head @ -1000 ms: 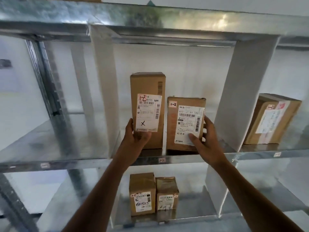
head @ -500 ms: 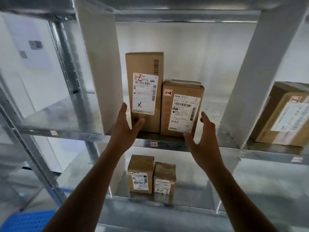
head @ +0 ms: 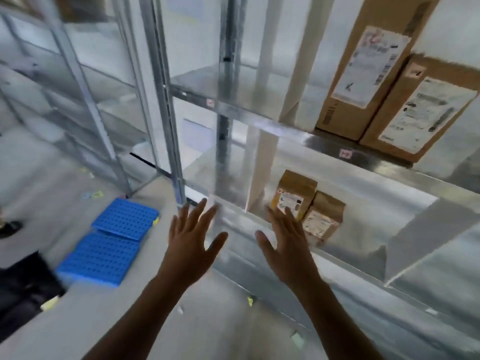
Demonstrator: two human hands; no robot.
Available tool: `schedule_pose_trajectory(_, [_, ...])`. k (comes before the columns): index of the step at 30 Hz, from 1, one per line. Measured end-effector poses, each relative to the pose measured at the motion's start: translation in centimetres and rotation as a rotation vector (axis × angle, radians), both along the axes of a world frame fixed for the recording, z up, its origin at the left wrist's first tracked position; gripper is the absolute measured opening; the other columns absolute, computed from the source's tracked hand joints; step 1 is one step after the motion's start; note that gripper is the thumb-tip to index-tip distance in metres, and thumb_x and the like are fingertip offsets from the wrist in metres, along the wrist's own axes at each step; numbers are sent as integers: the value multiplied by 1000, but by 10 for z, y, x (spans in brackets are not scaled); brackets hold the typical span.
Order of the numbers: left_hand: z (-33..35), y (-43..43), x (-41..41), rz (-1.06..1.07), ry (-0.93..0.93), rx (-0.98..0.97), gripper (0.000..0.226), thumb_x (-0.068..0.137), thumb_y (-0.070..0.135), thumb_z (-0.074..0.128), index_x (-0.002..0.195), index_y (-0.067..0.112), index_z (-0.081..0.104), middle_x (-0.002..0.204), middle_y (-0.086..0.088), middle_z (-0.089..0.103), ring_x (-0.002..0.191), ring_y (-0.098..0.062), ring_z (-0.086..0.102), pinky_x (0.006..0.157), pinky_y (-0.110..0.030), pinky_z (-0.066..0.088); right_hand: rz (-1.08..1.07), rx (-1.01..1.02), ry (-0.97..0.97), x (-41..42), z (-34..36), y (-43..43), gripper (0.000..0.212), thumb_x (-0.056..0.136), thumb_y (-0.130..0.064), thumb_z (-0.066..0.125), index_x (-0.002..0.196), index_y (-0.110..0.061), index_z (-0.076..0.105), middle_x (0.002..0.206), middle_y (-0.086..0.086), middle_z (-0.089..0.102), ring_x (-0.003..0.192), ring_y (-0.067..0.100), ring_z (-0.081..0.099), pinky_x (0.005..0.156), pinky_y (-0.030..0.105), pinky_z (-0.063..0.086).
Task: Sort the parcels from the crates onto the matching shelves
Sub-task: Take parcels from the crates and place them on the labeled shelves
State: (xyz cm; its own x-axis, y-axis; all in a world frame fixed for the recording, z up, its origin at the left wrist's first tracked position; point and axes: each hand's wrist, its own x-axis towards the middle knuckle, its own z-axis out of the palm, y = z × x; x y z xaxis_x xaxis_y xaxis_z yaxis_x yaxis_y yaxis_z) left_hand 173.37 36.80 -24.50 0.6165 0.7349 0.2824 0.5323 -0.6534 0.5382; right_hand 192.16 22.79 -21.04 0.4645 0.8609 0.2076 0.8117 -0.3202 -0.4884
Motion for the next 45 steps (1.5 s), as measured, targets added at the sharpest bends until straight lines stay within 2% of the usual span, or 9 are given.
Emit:
schedule_pose_trajectory(4, [-33,-1,-146,227,97,-97,76,91,81,27,155,41,33,169,9,23,158,-31,10,125,-57,13,196,-118,24,-109,-33,44,71,100,-62,31,163,-30,28,172,-2,24,161,20,8,130,48,3])
schedule_pose_trajectory(10, [-65,-23,-336,574,175,-214,74,94,76,31,157,38,33,170,5,19,158,-30,5,126,-52,7,489,-175,19,-287,-77,92,64,103,-49,50,161,-25,37,167,6,36,158,28,21,128,55,14])
schedule_pose_trajectory(14, [-82,-48,-427,762,168,-316,70,96,70,33,158,40,27,171,9,12,158,-28,0,127,-52,3,710,-296,40,-378,-92,110,70,102,-60,36,164,-30,26,171,3,24,161,22,7,130,52,5])
schedule_pose_trajectory(16, [-87,-53,-464,841,153,-356,70,96,69,34,159,40,26,171,9,12,158,-27,-1,127,-51,3,793,-322,24,-415,-95,124,76,97,-67,26,165,-32,22,172,1,21,161,21,4,130,50,3])
schedule_pose_trajectory(21, [-97,-49,-539,1021,111,-419,68,99,65,38,160,38,26,171,8,12,158,-27,-1,127,-51,2,954,-379,-28,-496,-108,167,66,105,-51,43,164,-29,25,172,5,24,161,25,8,130,50,5])
schedule_pose_trajectory(29, [-98,-25,-655,1273,163,-491,69,98,66,36,160,35,28,171,7,15,159,-27,1,128,-51,3,1216,-400,21,-638,-131,256,64,107,-49,43,164,-26,25,171,5,25,161,23,6,130,51,8])
schedule_pose_trajectory(33, [-79,-2,-718,1358,194,-448,77,91,74,24,158,36,30,170,6,18,158,-28,4,127,-52,4,1338,-378,62,-708,-125,302,65,107,-51,39,165,-28,22,172,4,22,161,22,2,131,50,4])
schedule_pose_trajectory(39, [-58,13,-800,1518,159,-367,71,95,70,31,157,35,32,169,4,23,157,-33,11,126,-58,12,1522,-321,58,-810,-103,354,65,106,-51,39,164,-24,28,171,8,26,161,24,5,130,52,4])
schedule_pose_trajectory(45, [-58,8,-891,1593,114,-320,67,100,70,32,157,36,32,169,2,24,158,-31,10,125,-59,13,1600,-238,47,-917,-91,378,66,103,-51,43,162,-22,32,168,10,33,160,25,11,126,58,21])
